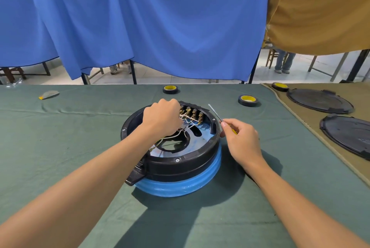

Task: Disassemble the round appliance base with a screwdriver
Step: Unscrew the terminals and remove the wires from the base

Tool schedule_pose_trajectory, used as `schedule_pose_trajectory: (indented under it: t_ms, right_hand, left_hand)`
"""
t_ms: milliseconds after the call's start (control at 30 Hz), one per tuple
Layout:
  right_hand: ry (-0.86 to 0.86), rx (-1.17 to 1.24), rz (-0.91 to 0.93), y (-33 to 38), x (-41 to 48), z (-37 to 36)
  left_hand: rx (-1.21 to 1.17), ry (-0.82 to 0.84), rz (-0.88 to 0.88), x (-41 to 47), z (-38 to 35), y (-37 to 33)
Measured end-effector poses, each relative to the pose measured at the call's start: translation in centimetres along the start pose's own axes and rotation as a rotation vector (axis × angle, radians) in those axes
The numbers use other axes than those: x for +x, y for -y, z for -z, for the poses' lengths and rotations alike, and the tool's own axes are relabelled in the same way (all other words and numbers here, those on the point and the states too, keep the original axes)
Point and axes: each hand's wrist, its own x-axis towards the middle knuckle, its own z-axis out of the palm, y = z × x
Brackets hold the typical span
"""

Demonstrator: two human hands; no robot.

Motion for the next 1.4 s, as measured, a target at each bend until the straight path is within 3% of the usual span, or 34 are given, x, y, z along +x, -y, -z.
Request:
schedule_pose_trajectory:
  t_ms: [267, 533, 667, 833, 1067, 1400]
  right_hand:
    - [0.002, -0.017, 0.002, 0.0, -0.1, 0.0]
    - [0.032, 0.043, -0.034, 0.2, -0.2, 0.2]
    - [-0.029, 0.382, -0.094, 1.6, 0.2, 1.0]
    - [-0.017, 0.795, -0.204, 3.9, 2.6, 5.3]
    - [0.237, 0.632, -0.117, 3.7, 3.3, 8.9]
    - [0.225, 0.354, 0.013, 2.6, 3.1, 9.1]
  left_hand:
    - [0.006, -0.032, -0.041, 0.3, -0.4, -0.2]
    - [-0.122, -0.198, 0.005, 0.2, 1.5, -0.6]
    - [-0.242, -0.303, -0.027, -0.7, 3.3, -2.7]
    - [-0.671, -0.164, 0.013, -1.6, 4.5, -7.0]
    - [-0.865, -0.029, 0.052, -1.9, 4.7, -10.8]
    - [-0.895, 0.007, 0.108, -1.5, 2.7, -11.6]
